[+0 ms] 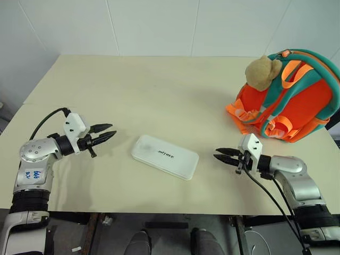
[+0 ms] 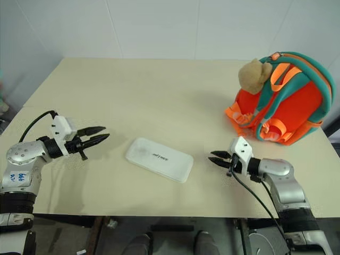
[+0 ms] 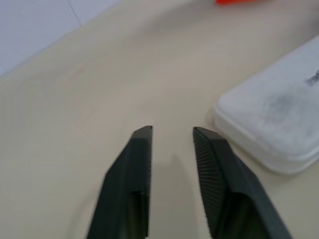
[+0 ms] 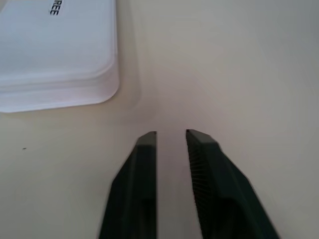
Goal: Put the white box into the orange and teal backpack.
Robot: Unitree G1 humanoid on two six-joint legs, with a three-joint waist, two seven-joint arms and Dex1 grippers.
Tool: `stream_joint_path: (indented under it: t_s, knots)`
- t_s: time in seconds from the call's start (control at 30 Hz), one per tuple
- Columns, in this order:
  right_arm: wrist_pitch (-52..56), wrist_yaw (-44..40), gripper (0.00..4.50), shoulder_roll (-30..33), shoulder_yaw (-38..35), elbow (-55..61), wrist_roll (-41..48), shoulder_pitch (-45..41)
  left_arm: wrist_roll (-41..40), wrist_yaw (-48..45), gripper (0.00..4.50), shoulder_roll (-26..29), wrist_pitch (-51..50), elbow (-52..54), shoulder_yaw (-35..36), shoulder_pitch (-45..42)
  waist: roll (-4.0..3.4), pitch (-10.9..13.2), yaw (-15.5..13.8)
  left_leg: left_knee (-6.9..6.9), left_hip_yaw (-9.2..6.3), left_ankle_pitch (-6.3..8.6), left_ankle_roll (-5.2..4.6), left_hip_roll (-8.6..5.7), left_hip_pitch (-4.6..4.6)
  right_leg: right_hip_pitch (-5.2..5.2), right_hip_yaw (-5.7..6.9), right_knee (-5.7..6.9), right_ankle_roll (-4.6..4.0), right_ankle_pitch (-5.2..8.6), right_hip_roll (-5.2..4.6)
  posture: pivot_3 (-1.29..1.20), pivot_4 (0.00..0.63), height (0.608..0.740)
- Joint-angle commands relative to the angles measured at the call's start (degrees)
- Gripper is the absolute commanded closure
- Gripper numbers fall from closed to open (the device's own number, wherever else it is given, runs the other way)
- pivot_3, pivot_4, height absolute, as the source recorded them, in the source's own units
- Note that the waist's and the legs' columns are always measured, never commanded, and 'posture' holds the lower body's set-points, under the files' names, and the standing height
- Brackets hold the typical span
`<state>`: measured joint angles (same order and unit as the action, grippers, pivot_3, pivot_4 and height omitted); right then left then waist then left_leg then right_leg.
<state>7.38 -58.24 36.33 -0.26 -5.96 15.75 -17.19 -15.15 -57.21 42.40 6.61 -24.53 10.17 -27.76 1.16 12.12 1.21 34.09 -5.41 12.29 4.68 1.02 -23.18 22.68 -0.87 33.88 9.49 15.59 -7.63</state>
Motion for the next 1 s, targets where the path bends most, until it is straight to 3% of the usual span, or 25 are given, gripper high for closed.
stream_joint_path:
  t_s: [0.03, 0.43, 0.8, 1.0]
  knots:
    - [2.4, -0.8, 4.5, 0.1, 1.0, 7.1, 1.8, 4.1, 1.4, -2.4, 4.46, -1.0, 1.5, -2.7, -2.7, -1.9, 0.0, 0.0, -0.2, 0.01, 0.01, 0.0, 0.0, 0.0, 0.0, 0.0, 0.0, 0.0, 0.0, 0.0, 0.0, 0.0, 0.15, 0.74]
    - [13.5, 5.5, 4.5, -3.7, 3.7, 23.4, 5.0, 9.9, 3.5, -2.0, 4.46, -7.2, 1.5, -5.8, -7.5, -6.1, 0.02, 0.0, -0.8, 0.09, 0.01, -0.05, 0.05, 0.02, 0.03, -0.01, -0.01, 0.07, -0.01, -0.03, 0.02, 0.0, 0.15, 0.74]
    - [13.4, 7.3, 4.5, -6.4, 6.1, 20.8, 3.9, 7.0, 5.9, -0.5, 4.46, -10.0, 2.0, -6.4, -10.1, -5.5, 0.02, 0.0, -1.0, 0.09, 0.01, -0.05, 0.04, 0.02, 0.02, -0.02, 0.0, 0.06, -0.01, -0.03, 0.02, 0.0, 0.15, 0.74]
    - [10.2, 6.0, 4.5, -6.2, 5.9, 15.3, 2.3, 2.8, 4.1, -1.6, 4.46, -12.5, -1.9, 0.3, -11.0, -3.9, 0.03, 0.0, -1.0, 0.12, 0.0, -0.07, 0.03, 0.02, 0.02, -0.02, 0.0, 0.08, -0.02, -0.04, 0.02, 0.0, 0.15, 0.74]
